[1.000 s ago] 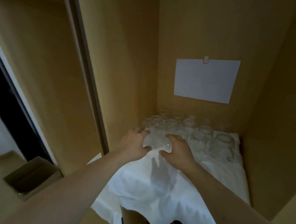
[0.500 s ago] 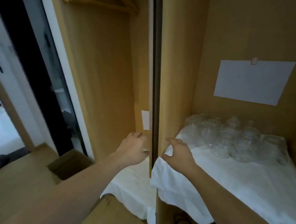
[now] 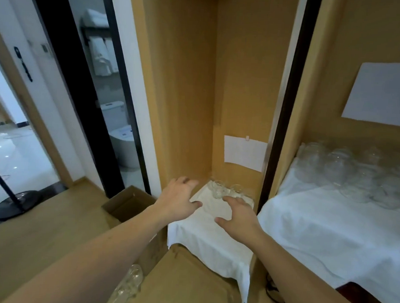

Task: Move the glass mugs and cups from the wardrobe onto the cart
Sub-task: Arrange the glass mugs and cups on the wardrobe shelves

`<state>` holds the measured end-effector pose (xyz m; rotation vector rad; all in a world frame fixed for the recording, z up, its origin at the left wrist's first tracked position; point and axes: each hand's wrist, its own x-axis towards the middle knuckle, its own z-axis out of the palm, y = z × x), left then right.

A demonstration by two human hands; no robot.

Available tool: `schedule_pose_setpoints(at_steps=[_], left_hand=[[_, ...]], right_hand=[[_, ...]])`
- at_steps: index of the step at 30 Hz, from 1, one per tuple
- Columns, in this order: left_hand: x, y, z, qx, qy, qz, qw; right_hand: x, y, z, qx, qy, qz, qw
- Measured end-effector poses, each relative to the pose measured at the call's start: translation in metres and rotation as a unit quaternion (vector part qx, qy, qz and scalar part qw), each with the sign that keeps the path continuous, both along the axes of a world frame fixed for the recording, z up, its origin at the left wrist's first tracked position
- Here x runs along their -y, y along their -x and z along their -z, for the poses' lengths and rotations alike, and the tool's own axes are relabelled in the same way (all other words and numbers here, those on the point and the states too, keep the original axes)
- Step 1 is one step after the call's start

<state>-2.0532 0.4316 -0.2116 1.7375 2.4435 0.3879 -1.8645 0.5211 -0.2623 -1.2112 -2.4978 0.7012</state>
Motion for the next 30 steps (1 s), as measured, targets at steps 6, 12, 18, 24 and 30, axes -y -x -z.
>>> schedule_pose_setpoints(at_steps=[6, 12, 18, 24, 30], left_hand=[[-0.021, 0.033, 0.022, 0.017, 0.017, -0.030, 0.999], [-0.057, 0.076, 0.035, 0.025, 0.037, -0.031, 0.999], [-0.107, 0.115, 0.046, 0.031, 0.076, -0.037, 0.996], [-0.173, 0.137, 0.062, 0.035, 0.099, -0.017, 0.994], [-0.213, 0.156, 0.090, 0.058, 0.136, 0.024, 0.989]], right_hand=[[-0.022, 0.035, 0.012, 0.031, 0.010, -0.007, 0.999], [-0.074, 0.086, 0.024, 0.031, 0.032, -0.011, 0.999], [-0.127, 0.123, 0.043, 0.042, 0.071, -0.007, 0.997], [-0.173, 0.142, 0.063, 0.051, 0.104, 0.016, 0.993], [-0.203, 0.158, 0.083, 0.074, 0.141, 0.045, 0.986]])
